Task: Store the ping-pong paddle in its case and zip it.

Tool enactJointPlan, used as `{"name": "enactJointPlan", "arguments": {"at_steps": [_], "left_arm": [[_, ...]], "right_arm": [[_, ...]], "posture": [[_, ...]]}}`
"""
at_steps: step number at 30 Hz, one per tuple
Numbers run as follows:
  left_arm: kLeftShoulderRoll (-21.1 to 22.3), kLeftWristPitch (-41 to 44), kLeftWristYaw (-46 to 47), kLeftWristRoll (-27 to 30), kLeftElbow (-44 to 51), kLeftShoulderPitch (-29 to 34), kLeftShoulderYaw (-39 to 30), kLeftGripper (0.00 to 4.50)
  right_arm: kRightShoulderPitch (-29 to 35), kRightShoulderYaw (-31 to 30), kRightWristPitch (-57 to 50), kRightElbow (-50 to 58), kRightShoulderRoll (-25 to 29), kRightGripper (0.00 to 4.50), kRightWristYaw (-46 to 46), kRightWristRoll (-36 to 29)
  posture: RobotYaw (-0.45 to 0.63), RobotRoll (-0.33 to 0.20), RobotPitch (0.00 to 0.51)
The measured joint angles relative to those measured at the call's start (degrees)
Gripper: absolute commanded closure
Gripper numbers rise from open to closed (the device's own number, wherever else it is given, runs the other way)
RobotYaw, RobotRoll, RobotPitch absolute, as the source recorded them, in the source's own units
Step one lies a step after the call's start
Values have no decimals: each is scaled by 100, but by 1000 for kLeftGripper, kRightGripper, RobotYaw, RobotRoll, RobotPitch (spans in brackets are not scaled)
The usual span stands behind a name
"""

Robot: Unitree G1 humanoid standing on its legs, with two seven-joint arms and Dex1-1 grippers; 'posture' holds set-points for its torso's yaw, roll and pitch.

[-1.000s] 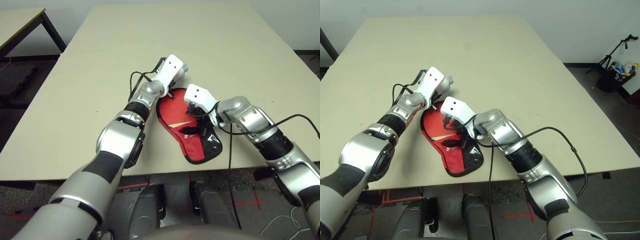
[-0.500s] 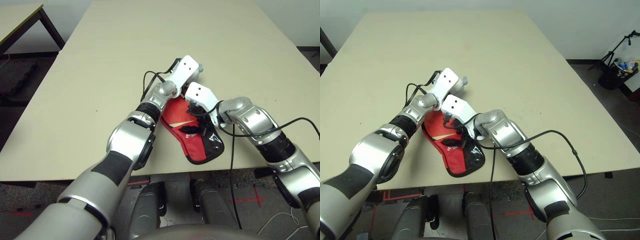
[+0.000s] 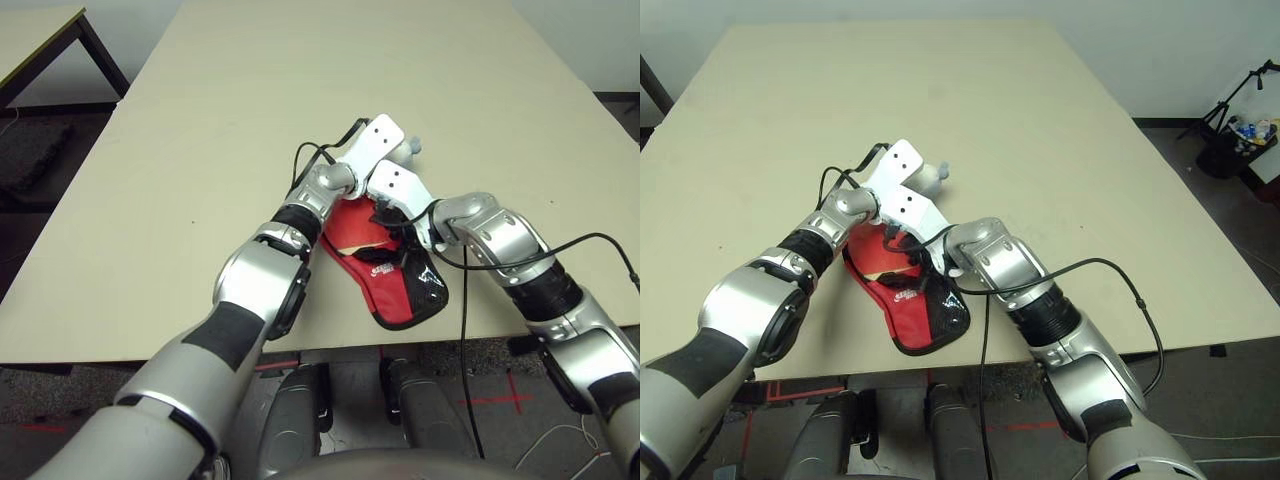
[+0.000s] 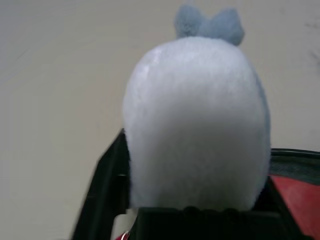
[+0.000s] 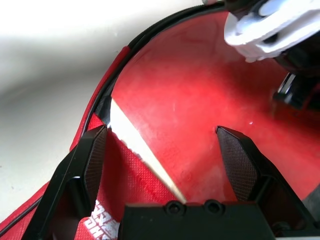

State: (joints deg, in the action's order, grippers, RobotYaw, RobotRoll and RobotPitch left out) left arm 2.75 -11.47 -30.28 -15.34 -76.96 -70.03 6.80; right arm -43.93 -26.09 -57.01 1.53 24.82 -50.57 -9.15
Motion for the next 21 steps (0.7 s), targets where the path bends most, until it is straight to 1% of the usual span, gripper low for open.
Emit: {"name": "enactJointPlan", "arguments": {"at_steps": [2,6,11,15,19,21], "left_arm": [[40,-35,-115,62,34,-56,-41,35],[175,-112,-287,275,120,-234,-224,35],[447,-125,-550,630,246,-464,-529,35],[579,-87,-801,848,323,-518,-685,35],[819,22,-1096,1036,468,-514,-792,35],[1010,69,-1341,1116,627,-465,-809,35]], "right_arm": [[-1,5,41,-30,-1,0,-1,-2],[-2,15,123,-98,-2,0,-3,-6],[5,47,153,-140,5,0,-1,-17],[39,113,141,-130,45,0,3,-48],[35,283,-84,-73,348,0,-38,-145],[-122,360,-219,-143,580,0,-106,-183]], "posture": [[-147,0,151],[-129,0,142],[-118,0,140],[-113,0,138],[-108,0,136],[-105,0,134]]}}
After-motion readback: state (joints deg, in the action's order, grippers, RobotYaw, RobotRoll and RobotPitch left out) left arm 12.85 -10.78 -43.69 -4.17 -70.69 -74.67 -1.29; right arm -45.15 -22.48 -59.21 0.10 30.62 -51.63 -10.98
